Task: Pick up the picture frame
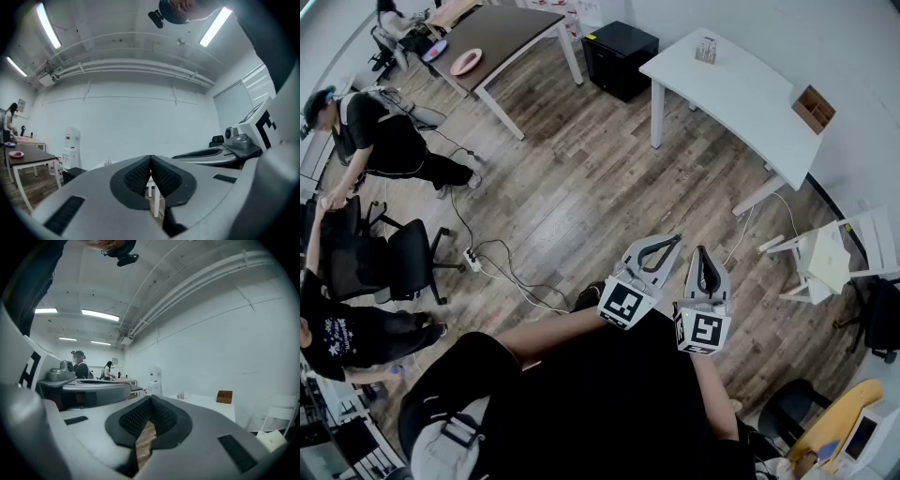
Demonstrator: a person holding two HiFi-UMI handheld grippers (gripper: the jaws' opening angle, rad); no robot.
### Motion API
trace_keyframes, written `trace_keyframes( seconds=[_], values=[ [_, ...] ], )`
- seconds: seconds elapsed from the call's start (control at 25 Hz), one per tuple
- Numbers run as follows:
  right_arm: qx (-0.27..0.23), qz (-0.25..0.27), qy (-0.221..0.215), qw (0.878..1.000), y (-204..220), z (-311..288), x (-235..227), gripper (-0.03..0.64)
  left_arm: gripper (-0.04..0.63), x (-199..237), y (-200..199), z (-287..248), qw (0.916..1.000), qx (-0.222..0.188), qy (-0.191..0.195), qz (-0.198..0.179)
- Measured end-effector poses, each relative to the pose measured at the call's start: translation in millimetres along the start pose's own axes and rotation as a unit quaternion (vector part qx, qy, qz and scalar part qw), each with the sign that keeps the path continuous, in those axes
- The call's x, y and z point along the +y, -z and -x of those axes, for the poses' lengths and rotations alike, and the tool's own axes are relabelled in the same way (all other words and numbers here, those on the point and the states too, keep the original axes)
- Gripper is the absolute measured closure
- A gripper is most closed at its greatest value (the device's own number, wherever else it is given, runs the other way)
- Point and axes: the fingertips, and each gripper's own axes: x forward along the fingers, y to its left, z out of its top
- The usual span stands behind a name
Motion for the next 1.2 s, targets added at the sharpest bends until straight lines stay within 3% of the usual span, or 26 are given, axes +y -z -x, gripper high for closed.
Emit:
trace_keyframes(
  seconds=[0.28,0.72,1.2],
  values=[
    [-0.014,-0.024,-0.003,1.000,2.8,9.2,-5.1,0.581,0.581,-12.0,4.1,3.4,1.0000,-0.009,0.001,0.001],
    [-0.021,-0.077,-0.017,0.997,12.3,-2.1,-7.5,0.581,0.581,5.4,16.4,4.5,0.9996,0.013,-0.015,0.021],
    [0.034,-0.076,-0.015,0.996,41.1,-78.5,-39.6,0.581,0.581,53.0,41.5,-74.0,0.9979,0.036,0.016,0.051]
  ],
)
